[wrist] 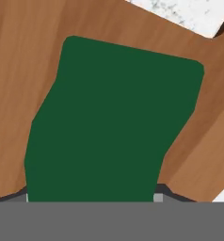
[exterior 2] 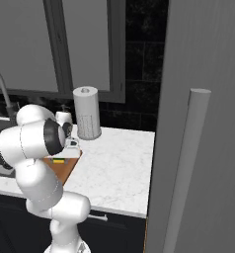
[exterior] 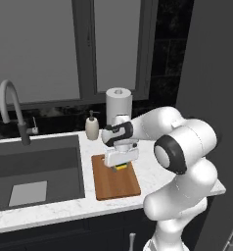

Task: Pick up the sponge from the counter and clean the cutting board by briefly scrubbing or pressing down on the cutting board. Once finished, release the sponge.

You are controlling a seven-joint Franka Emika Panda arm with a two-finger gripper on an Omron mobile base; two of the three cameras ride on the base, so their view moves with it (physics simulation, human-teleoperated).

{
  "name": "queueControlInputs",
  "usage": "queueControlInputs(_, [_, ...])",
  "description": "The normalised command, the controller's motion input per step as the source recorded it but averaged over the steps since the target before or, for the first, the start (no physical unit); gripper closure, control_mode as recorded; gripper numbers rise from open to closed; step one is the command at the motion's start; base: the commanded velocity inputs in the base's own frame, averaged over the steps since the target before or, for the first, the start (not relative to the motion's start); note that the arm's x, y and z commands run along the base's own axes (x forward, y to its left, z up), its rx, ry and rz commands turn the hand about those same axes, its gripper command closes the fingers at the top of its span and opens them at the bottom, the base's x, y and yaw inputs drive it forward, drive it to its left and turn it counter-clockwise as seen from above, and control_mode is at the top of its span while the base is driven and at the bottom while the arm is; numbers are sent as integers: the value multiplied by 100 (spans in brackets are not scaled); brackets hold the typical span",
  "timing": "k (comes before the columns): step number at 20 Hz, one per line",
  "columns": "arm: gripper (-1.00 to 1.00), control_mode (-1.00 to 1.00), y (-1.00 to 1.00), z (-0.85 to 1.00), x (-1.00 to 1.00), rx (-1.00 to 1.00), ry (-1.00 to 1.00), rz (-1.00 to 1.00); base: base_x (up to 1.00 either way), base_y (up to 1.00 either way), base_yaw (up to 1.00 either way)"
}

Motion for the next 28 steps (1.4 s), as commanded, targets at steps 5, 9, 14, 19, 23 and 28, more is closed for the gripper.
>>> queueControlInputs(5, [100,-100,-10,-2,-20,-4,0,-5,0,0,0])
queueControlInputs(9, [100,-100,-7,-7,-60,-4,0,-7,0,0,0])
queueControlInputs(14, [100,-100,-10,-16,-87,-3,0,-9,0,0,0])
queueControlInputs(19, [100,-100,-3,-7,-86,-1,6,-7,0,0,0])
queueControlInputs(23, [100,-100,0,0,-76,0,22,-7,0,0,0])
queueControlInputs(28, [100,-100,0,0,-44,0,21,-7,0,0,0])
